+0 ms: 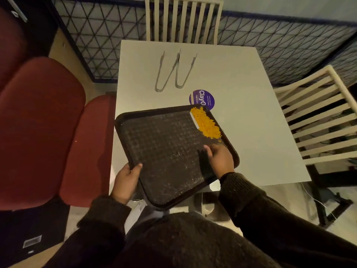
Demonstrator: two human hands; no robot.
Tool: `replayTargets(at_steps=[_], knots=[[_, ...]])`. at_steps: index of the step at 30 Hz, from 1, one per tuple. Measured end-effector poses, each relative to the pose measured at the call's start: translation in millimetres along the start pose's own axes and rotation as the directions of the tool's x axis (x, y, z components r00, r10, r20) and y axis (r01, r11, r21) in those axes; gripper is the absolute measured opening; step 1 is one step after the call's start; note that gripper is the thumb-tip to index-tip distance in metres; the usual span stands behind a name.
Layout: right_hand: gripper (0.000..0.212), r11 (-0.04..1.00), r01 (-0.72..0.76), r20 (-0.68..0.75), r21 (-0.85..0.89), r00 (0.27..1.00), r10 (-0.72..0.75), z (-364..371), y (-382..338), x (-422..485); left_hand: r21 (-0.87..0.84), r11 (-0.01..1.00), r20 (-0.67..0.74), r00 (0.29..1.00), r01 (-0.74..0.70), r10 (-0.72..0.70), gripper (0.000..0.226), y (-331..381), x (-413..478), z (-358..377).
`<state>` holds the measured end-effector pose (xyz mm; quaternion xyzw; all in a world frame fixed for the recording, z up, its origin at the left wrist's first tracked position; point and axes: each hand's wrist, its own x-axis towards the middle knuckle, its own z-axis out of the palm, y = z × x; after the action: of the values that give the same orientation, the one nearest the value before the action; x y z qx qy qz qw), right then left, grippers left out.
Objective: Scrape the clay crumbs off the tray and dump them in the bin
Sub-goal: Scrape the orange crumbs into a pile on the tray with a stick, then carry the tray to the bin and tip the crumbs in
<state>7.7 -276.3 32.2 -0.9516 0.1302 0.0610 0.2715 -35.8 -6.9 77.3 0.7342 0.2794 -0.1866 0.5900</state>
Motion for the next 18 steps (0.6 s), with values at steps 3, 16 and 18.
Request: replayTargets(at_steps=[3, 16, 18], knots=[[0.035, 0.996, 0.046, -0.094, -0.075, 0.994, -0.053, -5.5, 23.4, -26.9, -0.066, 0.998, -0.015, 1.000, -0.017, 0.016, 0.043, -20.0, -20.6, 17.0], [0.068, 0.891, -0.081, 0.113, 0.447, 0.993, 0.034, -15.3, 175.1, -195.4, -0.300, 0.952, -0.221, 0.975, -0.064, -0.004, 0.042, -158.3, -186.2, 140.0], [0.082, 0.677, -0.320, 0.285, 0.663, 0.944, 0.167, -23.6, 183.1, -230.0, -0.345, 0.938, -0.207, 0.978, -0.042, -0.033, 0.042, -180.2, -218.7, 152.6]])
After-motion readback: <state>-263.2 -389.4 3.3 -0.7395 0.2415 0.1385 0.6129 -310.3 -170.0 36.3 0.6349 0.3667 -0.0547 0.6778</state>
